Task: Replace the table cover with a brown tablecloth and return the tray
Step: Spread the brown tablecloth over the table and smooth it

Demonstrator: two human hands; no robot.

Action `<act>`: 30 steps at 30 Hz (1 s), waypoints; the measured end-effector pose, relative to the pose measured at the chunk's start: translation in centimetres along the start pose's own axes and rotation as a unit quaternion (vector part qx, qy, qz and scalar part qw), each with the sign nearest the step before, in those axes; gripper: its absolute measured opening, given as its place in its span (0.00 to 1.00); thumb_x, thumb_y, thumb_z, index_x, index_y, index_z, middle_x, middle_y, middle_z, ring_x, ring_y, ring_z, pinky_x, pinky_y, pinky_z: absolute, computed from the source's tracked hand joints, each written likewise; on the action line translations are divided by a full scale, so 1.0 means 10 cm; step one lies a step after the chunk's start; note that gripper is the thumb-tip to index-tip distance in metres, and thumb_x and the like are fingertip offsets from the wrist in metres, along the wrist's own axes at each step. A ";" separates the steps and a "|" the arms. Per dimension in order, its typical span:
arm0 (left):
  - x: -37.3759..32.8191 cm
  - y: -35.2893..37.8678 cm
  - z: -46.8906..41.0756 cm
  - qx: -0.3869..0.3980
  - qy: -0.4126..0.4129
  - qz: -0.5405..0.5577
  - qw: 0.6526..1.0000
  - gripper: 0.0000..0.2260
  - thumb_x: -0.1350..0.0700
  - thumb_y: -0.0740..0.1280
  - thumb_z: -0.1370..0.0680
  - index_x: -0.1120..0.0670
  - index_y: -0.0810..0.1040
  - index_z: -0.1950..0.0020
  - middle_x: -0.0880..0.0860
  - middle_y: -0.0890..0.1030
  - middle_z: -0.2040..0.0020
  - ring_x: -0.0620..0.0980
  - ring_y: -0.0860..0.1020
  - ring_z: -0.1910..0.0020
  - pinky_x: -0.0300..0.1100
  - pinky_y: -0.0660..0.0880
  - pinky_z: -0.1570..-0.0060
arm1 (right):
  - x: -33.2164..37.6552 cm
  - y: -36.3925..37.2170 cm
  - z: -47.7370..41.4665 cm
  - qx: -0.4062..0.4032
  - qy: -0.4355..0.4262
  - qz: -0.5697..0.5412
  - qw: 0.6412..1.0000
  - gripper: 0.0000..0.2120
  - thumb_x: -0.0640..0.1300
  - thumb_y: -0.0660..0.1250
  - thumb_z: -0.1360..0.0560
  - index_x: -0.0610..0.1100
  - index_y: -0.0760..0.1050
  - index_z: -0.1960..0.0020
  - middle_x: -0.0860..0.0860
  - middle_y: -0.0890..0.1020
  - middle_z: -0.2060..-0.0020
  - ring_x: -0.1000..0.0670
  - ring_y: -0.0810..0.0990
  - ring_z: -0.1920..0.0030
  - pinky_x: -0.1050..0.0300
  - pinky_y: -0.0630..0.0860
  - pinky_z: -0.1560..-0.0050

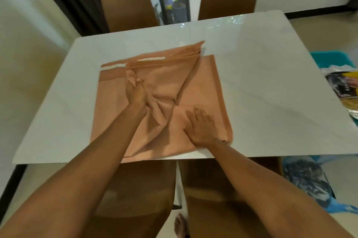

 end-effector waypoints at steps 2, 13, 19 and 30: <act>0.06 -0.27 -0.13 -0.009 -0.039 0.023 0.999 0.10 0.53 0.60 0.18 0.51 0.77 0.40 0.51 0.82 0.47 0.51 0.81 0.49 0.48 0.80 0.48 | -0.02 0.01 0.02 -0.003 0.012 0.004 1.000 0.32 0.64 0.43 0.17 0.55 0.34 0.19 0.51 0.34 0.20 0.46 0.34 0.20 0.41 0.35 0.22; 0.49 -1.68 -0.86 -0.076 -0.167 0.114 0.976 0.12 0.50 0.64 0.24 0.49 0.79 0.42 0.55 0.83 0.44 0.56 0.82 0.47 0.56 0.81 0.48 | 0.92 -0.09 -0.40 -0.147 0.006 -0.020 0.989 0.22 0.53 0.57 0.18 0.49 0.66 0.26 0.46 0.62 0.22 0.42 0.58 0.21 0.36 0.53 0.23; 0.77 -2.38 -1.33 -0.146 -0.169 0.129 0.966 0.15 0.54 0.62 0.22 0.51 0.77 0.36 0.54 0.81 0.41 0.58 0.81 0.45 0.55 0.81 0.48 | 1.25 0.13 -0.88 -0.101 0.061 0.036 0.992 0.23 0.53 0.59 0.19 0.50 0.65 0.25 0.45 0.64 0.23 0.40 0.60 0.23 0.35 0.58 0.27; 0.89 -2.56 -1.66 -0.209 0.154 -0.285 0.923 0.21 0.60 0.69 0.26 0.54 0.73 0.34 0.56 0.73 0.32 0.58 0.70 0.32 0.54 0.66 0.33 | 1.88 0.07 -1.83 -0.243 0.033 -0.032 0.969 0.19 0.42 0.60 0.20 0.43 0.74 0.30 0.42 0.74 0.30 0.38 0.71 0.31 0.44 0.69 0.33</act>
Point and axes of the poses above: each hand's wrist, its own z-axis away from the middle knuckle, its own y-axis out of the palm, x = y × z, the point moved 3 cm from there along -z, towards the middle knuckle
